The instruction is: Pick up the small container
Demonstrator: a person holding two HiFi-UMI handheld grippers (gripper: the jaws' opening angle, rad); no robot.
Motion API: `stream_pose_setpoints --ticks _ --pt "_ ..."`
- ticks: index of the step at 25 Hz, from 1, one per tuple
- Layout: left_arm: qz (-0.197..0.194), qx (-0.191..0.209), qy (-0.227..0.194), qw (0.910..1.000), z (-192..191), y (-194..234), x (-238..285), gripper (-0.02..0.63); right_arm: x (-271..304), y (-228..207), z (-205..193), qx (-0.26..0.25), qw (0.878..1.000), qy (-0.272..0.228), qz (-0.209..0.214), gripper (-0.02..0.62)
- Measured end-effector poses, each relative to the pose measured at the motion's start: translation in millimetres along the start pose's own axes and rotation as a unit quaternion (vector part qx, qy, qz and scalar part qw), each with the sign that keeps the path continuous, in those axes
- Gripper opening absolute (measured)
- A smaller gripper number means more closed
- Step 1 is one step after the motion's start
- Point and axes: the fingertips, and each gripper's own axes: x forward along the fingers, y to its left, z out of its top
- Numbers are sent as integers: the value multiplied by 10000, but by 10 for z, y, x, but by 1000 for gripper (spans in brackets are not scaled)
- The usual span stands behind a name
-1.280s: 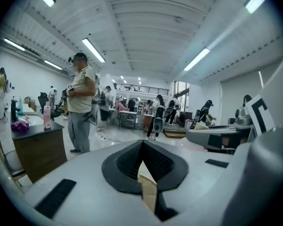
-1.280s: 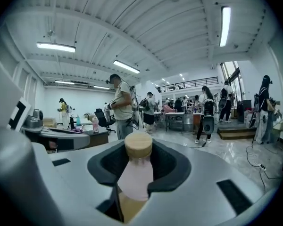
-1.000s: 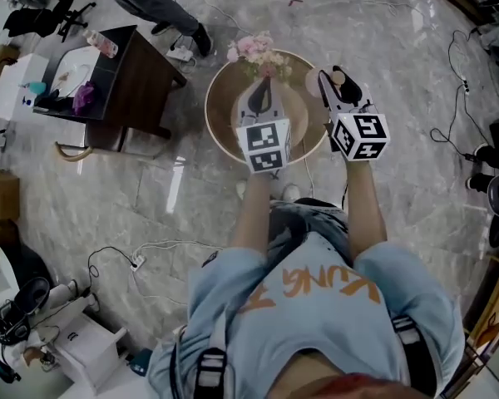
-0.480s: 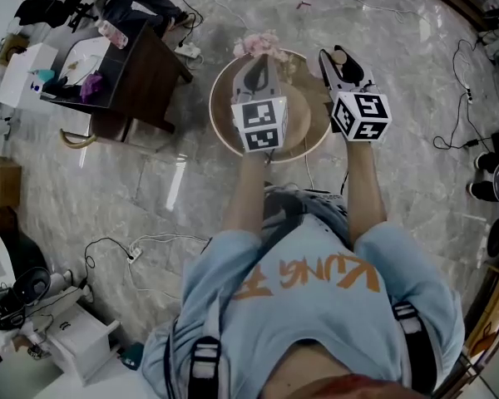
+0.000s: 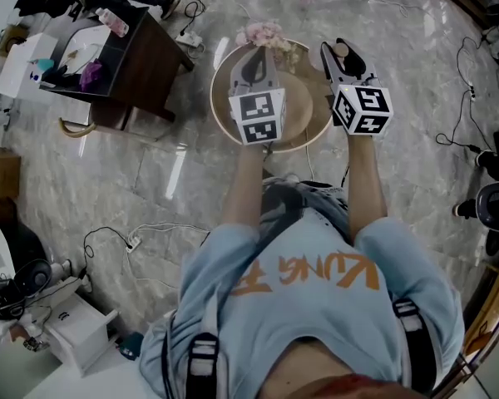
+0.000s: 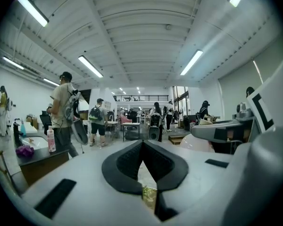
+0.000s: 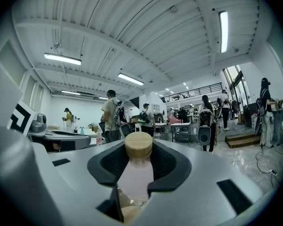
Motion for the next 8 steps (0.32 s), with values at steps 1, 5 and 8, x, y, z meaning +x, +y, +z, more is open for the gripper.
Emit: stream_pose_setpoints --ticks 1,5,8 --pt "-1 6 4 10000 -7 -5 -6 23 -7 1 -7 -4 10000 2 -2 144" --pt "3 -3 15 10000 -19 34 11 23 37 36 -24 -30 10000 14 33 144" --pt "22 -15 20 10000 -24 91 47 23 101 64 -33 -58 10000 24 56 144"
